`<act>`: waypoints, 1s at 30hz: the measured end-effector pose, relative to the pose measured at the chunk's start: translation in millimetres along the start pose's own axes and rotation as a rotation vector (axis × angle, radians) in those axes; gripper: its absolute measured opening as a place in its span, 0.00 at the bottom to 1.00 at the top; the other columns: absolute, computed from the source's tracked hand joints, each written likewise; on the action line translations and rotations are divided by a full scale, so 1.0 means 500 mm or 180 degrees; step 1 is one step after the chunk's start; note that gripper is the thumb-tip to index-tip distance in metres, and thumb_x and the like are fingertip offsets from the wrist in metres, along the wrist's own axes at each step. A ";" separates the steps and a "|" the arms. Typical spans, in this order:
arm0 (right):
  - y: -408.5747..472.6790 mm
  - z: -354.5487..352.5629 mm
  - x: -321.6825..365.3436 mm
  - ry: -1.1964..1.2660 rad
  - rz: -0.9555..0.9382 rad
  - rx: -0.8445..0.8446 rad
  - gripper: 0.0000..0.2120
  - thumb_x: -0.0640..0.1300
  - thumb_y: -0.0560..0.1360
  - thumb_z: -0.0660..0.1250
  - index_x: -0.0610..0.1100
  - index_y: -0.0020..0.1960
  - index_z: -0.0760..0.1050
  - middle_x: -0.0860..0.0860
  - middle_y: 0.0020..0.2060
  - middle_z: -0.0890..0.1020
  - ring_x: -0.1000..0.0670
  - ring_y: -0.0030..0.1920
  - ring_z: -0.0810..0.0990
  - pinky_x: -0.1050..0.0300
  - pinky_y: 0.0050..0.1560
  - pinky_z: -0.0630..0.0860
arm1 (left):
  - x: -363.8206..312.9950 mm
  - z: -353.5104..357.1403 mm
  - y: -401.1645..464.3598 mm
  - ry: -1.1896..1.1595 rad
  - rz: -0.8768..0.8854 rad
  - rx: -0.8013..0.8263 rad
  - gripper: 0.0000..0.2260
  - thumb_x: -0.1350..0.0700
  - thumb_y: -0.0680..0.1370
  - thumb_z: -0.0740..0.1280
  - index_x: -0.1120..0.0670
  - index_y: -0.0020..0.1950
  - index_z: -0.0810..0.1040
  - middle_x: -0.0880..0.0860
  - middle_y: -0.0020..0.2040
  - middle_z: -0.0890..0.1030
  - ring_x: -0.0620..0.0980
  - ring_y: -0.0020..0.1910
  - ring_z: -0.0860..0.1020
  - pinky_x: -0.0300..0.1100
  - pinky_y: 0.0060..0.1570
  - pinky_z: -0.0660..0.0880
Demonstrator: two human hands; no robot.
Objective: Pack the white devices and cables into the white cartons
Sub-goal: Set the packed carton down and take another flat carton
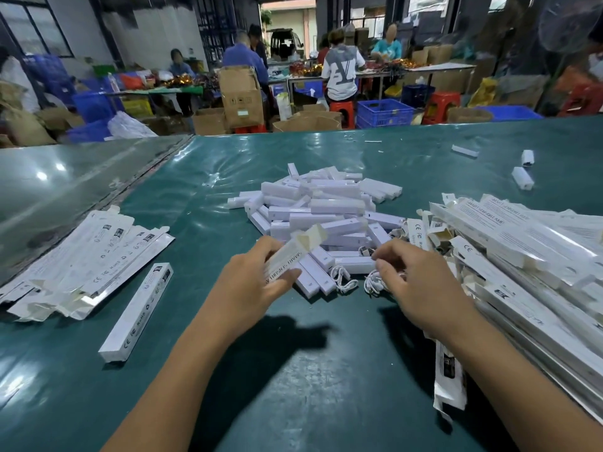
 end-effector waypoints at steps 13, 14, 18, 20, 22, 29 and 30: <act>0.049 0.135 0.009 -0.1628 0.0111 0.0883 0.13 0.57 0.79 0.67 0.47 0.52 0.71 0.50 0.49 0.80 0.45 0.52 0.78 0.52 0.45 0.75 | 0.025 -0.026 0.006 -0.0139 0.0040 -0.0408 0.14 0.36 0.76 0.66 0.41 0.56 0.78 0.50 0.34 0.79 0.49 0.31 0.72 0.42 0.33 0.71; 0.045 0.138 0.003 -0.1680 0.0069 0.0948 0.14 0.58 0.77 0.68 0.48 0.53 0.72 0.50 0.50 0.79 0.45 0.53 0.78 0.52 0.46 0.75 | 0.025 -0.026 0.007 -0.0138 0.0044 -0.0400 0.14 0.35 0.76 0.65 0.41 0.56 0.78 0.50 0.34 0.78 0.49 0.31 0.72 0.42 0.33 0.71; 0.038 0.137 0.011 -0.1752 -0.0054 0.0802 0.12 0.56 0.78 0.68 0.49 0.54 0.73 0.50 0.51 0.79 0.45 0.55 0.78 0.52 0.47 0.75 | 0.015 -0.018 0.006 -0.0110 0.0112 -0.0296 0.15 0.33 0.76 0.64 0.41 0.54 0.77 0.49 0.34 0.78 0.49 0.31 0.72 0.43 0.33 0.71; 0.035 0.141 0.013 -0.1854 -0.0070 0.0910 0.13 0.56 0.78 0.68 0.49 0.56 0.73 0.49 0.53 0.79 0.44 0.56 0.78 0.51 0.49 0.76 | 0.011 -0.017 0.005 -0.0166 0.0118 -0.0281 0.12 0.36 0.77 0.67 0.42 0.52 0.77 0.50 0.34 0.78 0.49 0.31 0.71 0.44 0.33 0.71; 0.032 0.134 0.016 -0.1717 -0.0072 0.0959 0.12 0.55 0.79 0.68 0.49 0.55 0.72 0.50 0.52 0.78 0.45 0.55 0.77 0.52 0.50 0.76 | 0.006 -0.023 0.005 -0.0320 0.0137 -0.0338 0.05 0.40 0.78 0.69 0.39 0.50 0.78 0.51 0.33 0.76 0.48 0.29 0.69 0.38 0.30 0.68; -0.045 0.002 0.191 -0.0080 -0.1861 -0.0797 0.12 0.45 0.80 0.64 0.42 0.60 0.80 0.50 0.52 0.82 0.51 0.52 0.79 0.57 0.51 0.78 | -0.023 0.001 0.000 -0.0492 0.0205 -0.0116 0.06 0.44 0.79 0.69 0.43 0.54 0.79 0.51 0.34 0.75 0.49 0.30 0.69 0.47 0.33 0.72; -0.052 0.002 0.200 -0.0053 -0.1964 -0.0834 0.14 0.44 0.79 0.64 0.41 0.62 0.80 0.49 0.53 0.82 0.48 0.53 0.80 0.54 0.53 0.79 | -0.027 0.005 -0.001 -0.0477 0.0257 -0.0085 0.06 0.47 0.79 0.70 0.43 0.55 0.80 0.47 0.33 0.75 0.46 0.30 0.68 0.42 0.32 0.71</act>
Point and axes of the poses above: each hand's wrist, its own y-axis towards the middle knuckle, its own z-axis out of the palm, x = y × z, the point moved 10 cm from there along y, towards the middle knuckle
